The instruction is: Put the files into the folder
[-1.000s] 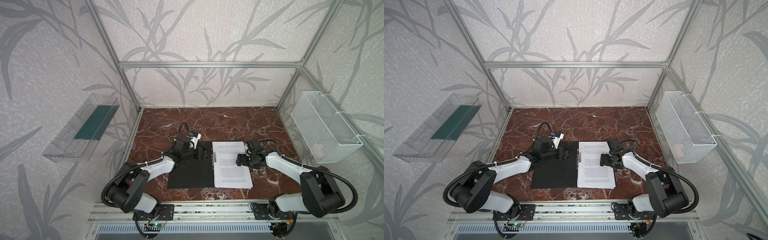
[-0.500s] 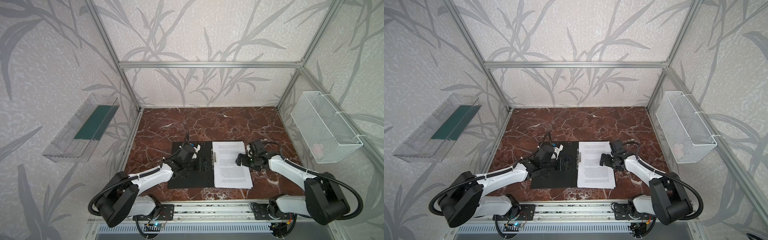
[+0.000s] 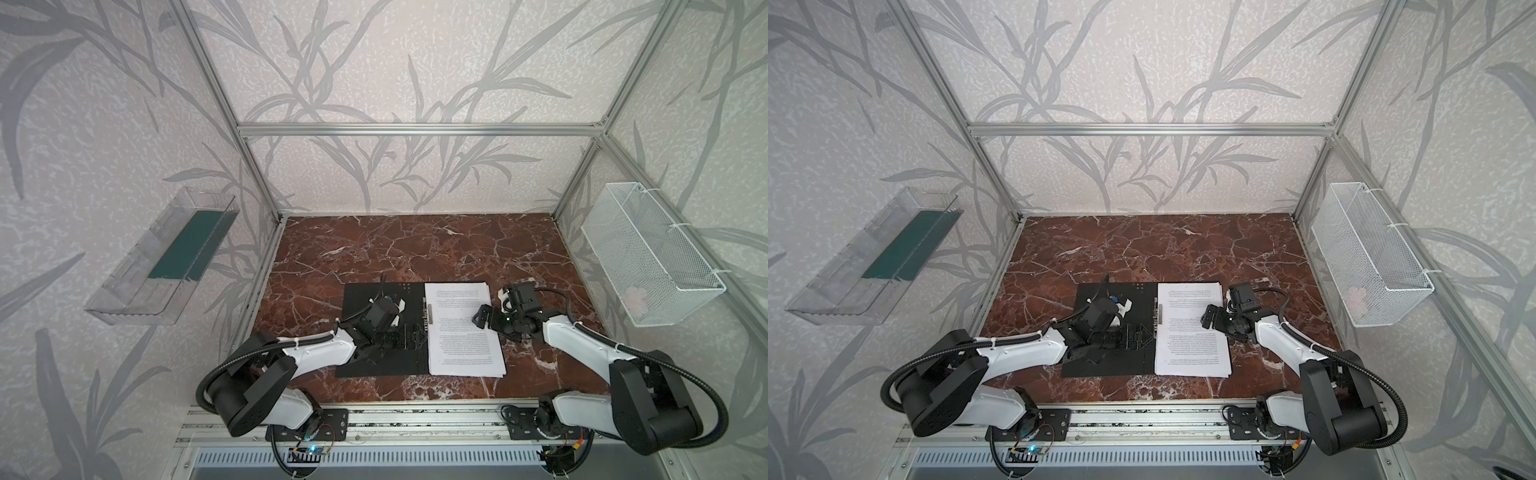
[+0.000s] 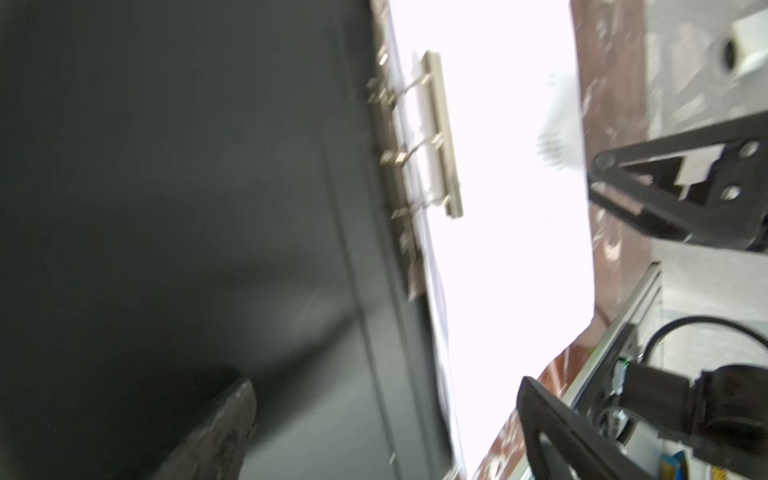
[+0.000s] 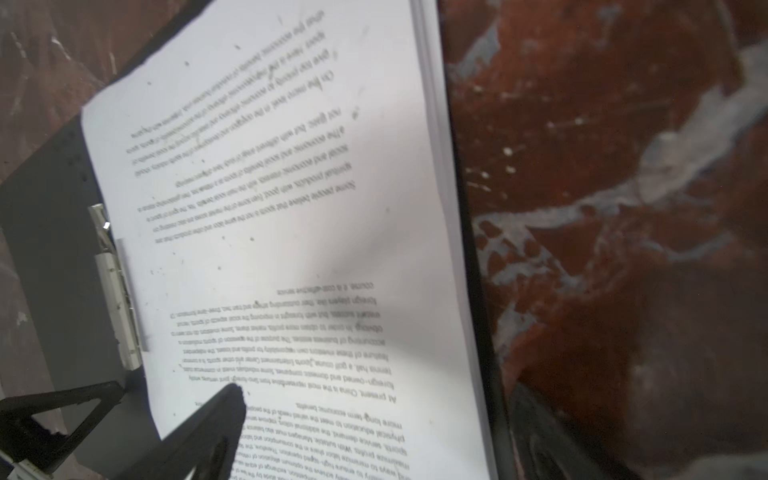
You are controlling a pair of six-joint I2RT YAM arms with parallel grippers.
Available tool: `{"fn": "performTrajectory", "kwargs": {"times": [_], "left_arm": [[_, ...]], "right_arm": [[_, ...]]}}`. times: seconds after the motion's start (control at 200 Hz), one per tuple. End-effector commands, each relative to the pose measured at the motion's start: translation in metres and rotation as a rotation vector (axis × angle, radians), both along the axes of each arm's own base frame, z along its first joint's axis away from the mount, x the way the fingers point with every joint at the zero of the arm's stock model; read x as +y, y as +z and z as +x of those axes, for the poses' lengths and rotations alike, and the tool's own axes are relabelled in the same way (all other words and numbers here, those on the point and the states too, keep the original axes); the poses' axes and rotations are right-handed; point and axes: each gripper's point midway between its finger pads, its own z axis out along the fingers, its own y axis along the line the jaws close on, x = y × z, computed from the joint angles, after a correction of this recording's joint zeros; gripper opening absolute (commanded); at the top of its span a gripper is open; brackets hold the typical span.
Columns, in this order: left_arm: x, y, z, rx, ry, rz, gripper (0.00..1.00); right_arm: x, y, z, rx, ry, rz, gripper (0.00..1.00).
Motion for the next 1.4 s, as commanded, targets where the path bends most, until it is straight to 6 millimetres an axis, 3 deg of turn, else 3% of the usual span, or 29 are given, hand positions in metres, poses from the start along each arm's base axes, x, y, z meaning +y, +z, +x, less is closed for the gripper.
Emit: {"fn": "performTrajectory", "kwargs": {"times": [0.0,0.26,0.52,0.635,0.675,0.705,0.83,0.975,1.095,1.25,1.395], "left_arm": [[0.013,-0.053,-0.011,0.151,0.065,0.089,0.99],[0.000,-0.061,0.026,0.136,0.150,0.077,0.99],[0.006,-0.071,0.062,0.156,0.185,0.084,0.99],[0.000,-0.070,0.074,0.173,0.144,0.040,0.99],[-0.004,-0.062,0.077,0.159,0.130,0.013,0.99],[-0.007,-0.054,0.079,0.143,0.119,-0.005,0.99],[-0.017,-0.003,0.085,0.067,0.063,-0.082,0.99],[-0.009,0.043,0.107,0.009,0.070,-0.193,0.99],[-0.009,0.057,0.126,-0.010,0.035,-0.208,0.99],[-0.017,0.070,0.157,-0.025,0.010,-0.325,0.99],[-0.012,0.056,0.183,0.009,0.020,-0.310,0.99]], "right_arm": [[0.005,-0.011,0.009,0.054,-0.005,0.097,0.99],[0.001,-0.022,0.054,0.088,-0.043,0.132,0.99],[-0.011,-0.028,0.083,0.097,-0.104,0.154,0.99],[-0.023,-0.013,0.097,0.054,-0.164,0.153,0.99],[-0.027,-0.010,0.099,0.049,-0.169,0.131,0.99],[-0.030,0.004,0.102,0.010,-0.170,0.119,0.99],[-0.042,0.036,0.095,-0.084,-0.172,0.039,0.99],[-0.042,0.071,0.075,-0.193,-0.143,-0.032,0.96],[-0.028,0.085,0.058,-0.227,-0.064,-0.031,0.97],[0.002,0.082,0.041,-0.271,0.053,0.039,0.99],[0.017,0.081,0.043,-0.306,0.078,0.108,0.99]]}}
